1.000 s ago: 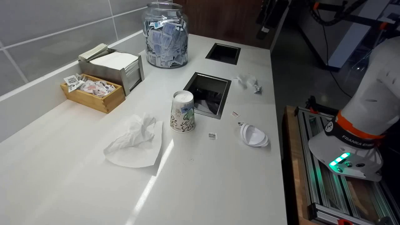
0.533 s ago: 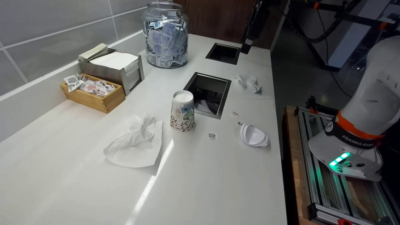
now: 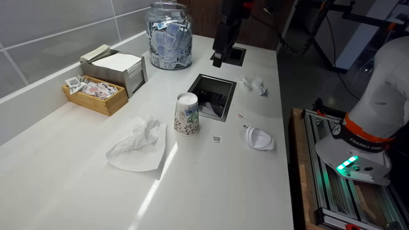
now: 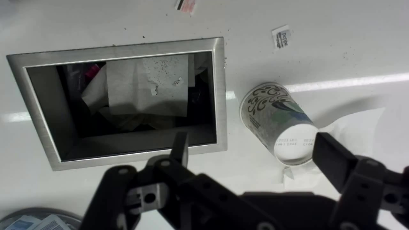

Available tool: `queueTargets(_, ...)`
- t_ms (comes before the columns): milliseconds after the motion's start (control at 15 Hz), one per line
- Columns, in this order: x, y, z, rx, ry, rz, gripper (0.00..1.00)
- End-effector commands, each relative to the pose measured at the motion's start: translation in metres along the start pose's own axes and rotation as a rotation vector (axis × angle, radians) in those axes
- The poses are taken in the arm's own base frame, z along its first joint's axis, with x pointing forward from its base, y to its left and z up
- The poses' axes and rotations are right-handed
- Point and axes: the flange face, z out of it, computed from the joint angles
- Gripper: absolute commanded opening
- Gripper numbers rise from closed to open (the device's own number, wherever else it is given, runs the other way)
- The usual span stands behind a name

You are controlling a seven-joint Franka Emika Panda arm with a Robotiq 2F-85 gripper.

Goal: Turn the paper cup over

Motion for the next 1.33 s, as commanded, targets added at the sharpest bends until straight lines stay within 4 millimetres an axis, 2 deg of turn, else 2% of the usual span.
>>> queueTargets(0,0.023,-0.033,0.028,-0.048,-0.011,0.054,1.0)
queueTargets(200,0.027,-0.053,0.053,-0.084,-0.024,0.081,1.0)
queueTargets(267,0.025,-0.057,0.058,-0.075,-0.035,0.034,1.0)
queueTargets(333,0.021,-0.05,0.047,-0.064,-0.03,0.049,1.0)
queueTargets(467,0.022,-0.056,0.056,-0.066,-0.043,0.036,1.0)
queueTargets(733,0.024,-0.056,0.056,-0.066,-0.042,0.035,1.0)
queueTargets(867,0.03,-0.058,0.065,-0.041,-0.052,0.048,1.0)
queueTargets(1267,0.043,-0.058,0.064,-0.013,-0.083,0.104,1.0)
